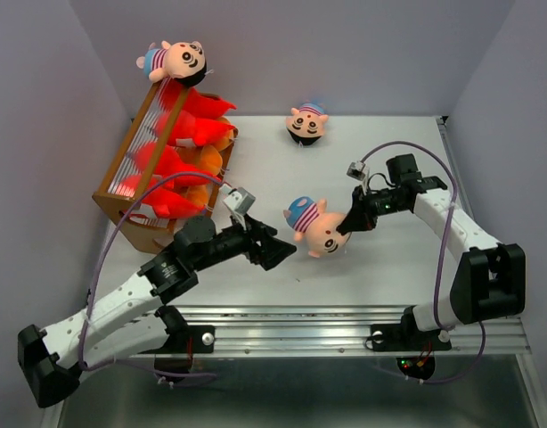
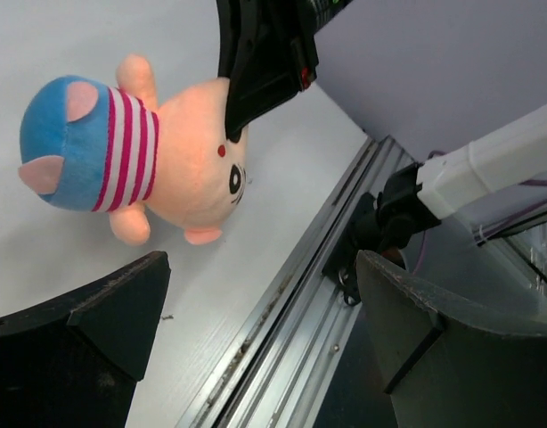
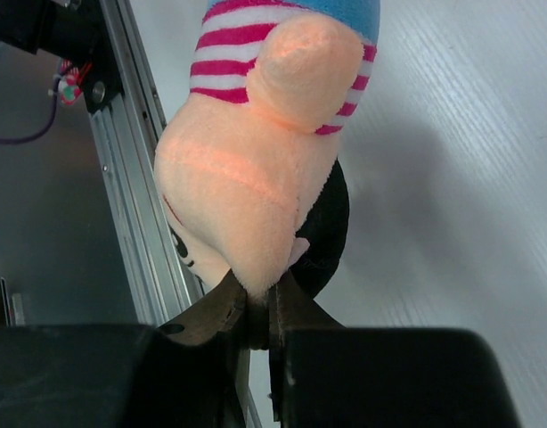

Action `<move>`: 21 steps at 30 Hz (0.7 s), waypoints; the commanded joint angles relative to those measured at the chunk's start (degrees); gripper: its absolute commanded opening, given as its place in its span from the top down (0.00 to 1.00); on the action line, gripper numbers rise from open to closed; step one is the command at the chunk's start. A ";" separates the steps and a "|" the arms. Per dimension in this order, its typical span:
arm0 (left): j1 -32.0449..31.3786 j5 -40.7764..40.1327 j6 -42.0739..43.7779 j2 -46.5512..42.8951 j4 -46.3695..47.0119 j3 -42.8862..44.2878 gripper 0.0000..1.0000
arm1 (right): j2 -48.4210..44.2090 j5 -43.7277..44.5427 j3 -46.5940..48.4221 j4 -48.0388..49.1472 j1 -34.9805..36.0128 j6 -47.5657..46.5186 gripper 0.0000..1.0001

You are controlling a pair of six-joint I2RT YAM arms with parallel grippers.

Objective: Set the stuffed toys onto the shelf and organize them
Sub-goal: Pass the stuffed toy from the right arm to the left

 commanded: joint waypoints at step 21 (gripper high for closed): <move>-17.45 -20.97 14.66 13.18 13.25 -1.77 0.04 | 3.56 0.40 6.75 -19.67 -2.01 -13.76 0.99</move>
